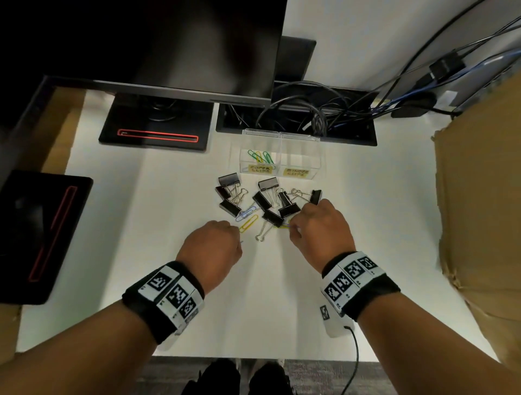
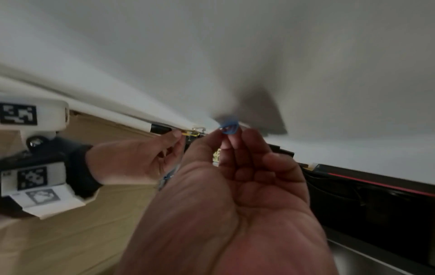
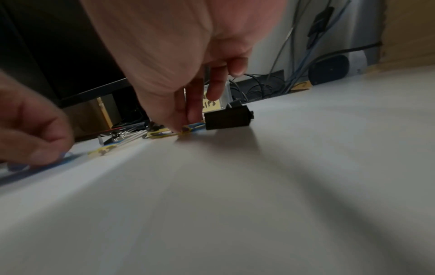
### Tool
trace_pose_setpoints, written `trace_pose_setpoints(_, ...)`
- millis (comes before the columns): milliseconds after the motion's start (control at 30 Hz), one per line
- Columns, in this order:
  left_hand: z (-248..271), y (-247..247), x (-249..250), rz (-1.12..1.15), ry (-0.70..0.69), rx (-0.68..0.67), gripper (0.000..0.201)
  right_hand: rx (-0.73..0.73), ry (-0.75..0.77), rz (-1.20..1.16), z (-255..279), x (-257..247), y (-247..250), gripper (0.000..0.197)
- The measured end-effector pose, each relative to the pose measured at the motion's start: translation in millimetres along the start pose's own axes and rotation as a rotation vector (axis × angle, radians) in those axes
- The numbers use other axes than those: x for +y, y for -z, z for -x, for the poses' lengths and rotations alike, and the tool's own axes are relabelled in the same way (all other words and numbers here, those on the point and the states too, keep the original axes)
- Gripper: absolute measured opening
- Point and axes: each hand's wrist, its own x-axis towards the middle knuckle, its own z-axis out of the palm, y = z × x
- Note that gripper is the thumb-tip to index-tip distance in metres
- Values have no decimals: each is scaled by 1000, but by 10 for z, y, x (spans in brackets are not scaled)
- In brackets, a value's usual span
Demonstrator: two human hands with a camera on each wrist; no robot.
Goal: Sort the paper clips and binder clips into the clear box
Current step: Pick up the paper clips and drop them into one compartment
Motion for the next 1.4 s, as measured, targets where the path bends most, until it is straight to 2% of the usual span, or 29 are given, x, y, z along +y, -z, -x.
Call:
trace_pose_setpoints(200, -224, -3, 64, 2, 25, 77, 9, 9, 72, 7, 12, 19, -7, 14)
trace_pose_setpoints(333, -288, -85, 51, -38, 6, 0, 14, 12, 74, -7, 43, 13, 17, 16)
trace_pose_setpoints(433, -317, -16, 60, -100, 8, -78, 11, 38, 66, -9, 81, 10, 66, 14)
trace_pose_setpoints(533, -376, 60, 119, -171, 0, -92, 7, 52, 73, -9, 91, 26, 123, 11)
trace_pose_setpoints(633, -436, 121, 135, -250, -18, -130, 16, 31, 71, -39, 94, 53, 185, 7)
trace_pose_setpoints(767, -447, 217, 99, -118, 2, -153, 17, -77, -66, -248, 51, 100, 287, 7)
trace_pose_setpoints(867, -466, 364, 28, 108, 89, -37, 17, -103, -304, -625, -105, 161, 400, 5)
trace_pose_setpoints(967, -645, 582, -30, 327, 225, 73, 12, -38, -401, -781, -400, 202, 515, 8)
trace_pose_setpoints(1133, -1191, 867, -65, 471, 311, 226, 15, 36, -384, -741, -981, 86, 617, 12)
trace_pose_setpoints(1400, -1644, 755, -14, 374, 316, 210, 23, 9, -399, -579, -1400, -155, 503, 18)
